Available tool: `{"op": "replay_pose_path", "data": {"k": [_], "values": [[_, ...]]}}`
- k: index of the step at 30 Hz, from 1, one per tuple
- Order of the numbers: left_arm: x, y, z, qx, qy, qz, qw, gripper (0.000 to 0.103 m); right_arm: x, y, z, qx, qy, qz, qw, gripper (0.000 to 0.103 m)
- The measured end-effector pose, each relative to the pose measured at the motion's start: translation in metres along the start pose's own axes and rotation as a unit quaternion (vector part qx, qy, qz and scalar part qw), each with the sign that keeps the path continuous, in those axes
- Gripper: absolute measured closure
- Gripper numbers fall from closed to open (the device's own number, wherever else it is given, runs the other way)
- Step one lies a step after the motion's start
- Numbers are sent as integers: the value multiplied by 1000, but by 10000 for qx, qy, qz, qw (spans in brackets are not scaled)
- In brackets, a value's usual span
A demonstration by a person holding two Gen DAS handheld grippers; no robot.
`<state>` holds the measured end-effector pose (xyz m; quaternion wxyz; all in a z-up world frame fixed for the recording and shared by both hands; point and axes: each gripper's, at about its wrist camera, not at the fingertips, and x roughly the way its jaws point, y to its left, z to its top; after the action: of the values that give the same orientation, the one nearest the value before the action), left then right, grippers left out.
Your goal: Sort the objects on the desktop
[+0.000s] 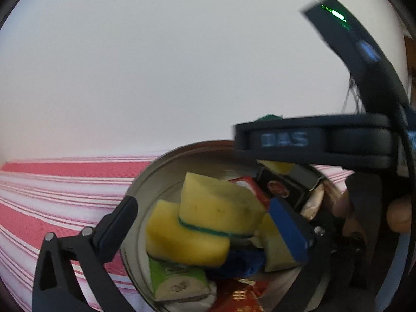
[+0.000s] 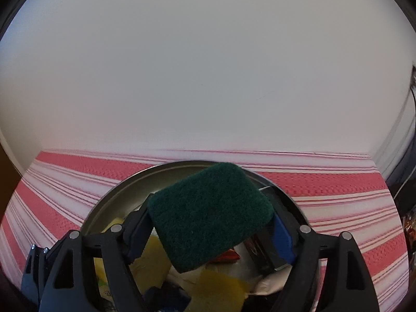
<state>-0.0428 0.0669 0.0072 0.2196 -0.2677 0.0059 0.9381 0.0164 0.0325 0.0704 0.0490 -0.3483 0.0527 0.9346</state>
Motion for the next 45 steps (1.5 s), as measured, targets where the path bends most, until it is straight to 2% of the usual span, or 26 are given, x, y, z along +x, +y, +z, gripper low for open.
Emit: {"op": "replay_pose_path", "data": {"k": [3, 7, 10, 13, 16, 19, 21, 24, 25, 27, 29, 31, 32, 38, 40, 45], "values": [[3, 1, 0, -160, 160, -227, 9995, 1, -13, -4, -6, 187, -89, 128, 9997, 19], [-2, -1, 2, -161, 120, -171, 9997, 1, -28, -5, -15, 519, -78, 749, 9958, 19], [-6, -1, 6, -201, 7, -212, 9996, 1, -40, -12, -23, 946, -186, 1393, 9855, 19], [-4, 3, 10, -192, -10, -210, 9996, 1, -51, -28, -31, 1428, -366, 1618, 9757, 19], [-4, 6, 9, -131, -24, -212, 9997, 1, -68, -37, -50, 1696, -778, 1332, 9734, 19], [-6, 6, 14, 25, -124, -96, 9999, 1, -96, -34, -68, 1727, -1140, 683, 9760, 19], [-8, 1, 12, 121, -197, -35, 9997, 1, -113, -31, -83, 1856, -1383, 257, 9725, 19], [-12, -6, 9, 222, -388, 55, 9990, 1, -141, -19, -114, 1779, -2098, -710, 9588, 19], [-13, -8, 9, 257, -435, 99, 9987, 1, -148, -13, -126, 1680, -2390, -1040, 9507, 17], [-14, -12, 8, 330, -546, 184, 9978, 1, -159, 0, -143, 1442, -2752, -1381, 9404, 7], [-18, -13, 8, 345, -613, 228, 9973, 1, -178, 6, -141, 1196, -2966, -1475, 9359, 7], [-21, -14, 8, 335, -638, 250, 9971, 1, -193, 7, -143, 1122, -3243, -1683, 9241, 5], [-23, -13, 8, 327, -640, 266, 9971, 1, -194, 9, -146, 1124, -3266, -1684, 9232, 4], [-30, -10, 4, 211, -622, 463, 9968, 1, -186, 12, -152, 1123, -2966, -1428, 9376, 3], [-32, -10, 1, 251, -610, 617, 9959, 1, -180, 0, -143, 1115, -2963, -1362, 9387, 3], [-39, -8, -7, 275, -669, 771, 9944, 1, -182, 5, -145, 1046, -3019, -1280, 9389, 3]]}}
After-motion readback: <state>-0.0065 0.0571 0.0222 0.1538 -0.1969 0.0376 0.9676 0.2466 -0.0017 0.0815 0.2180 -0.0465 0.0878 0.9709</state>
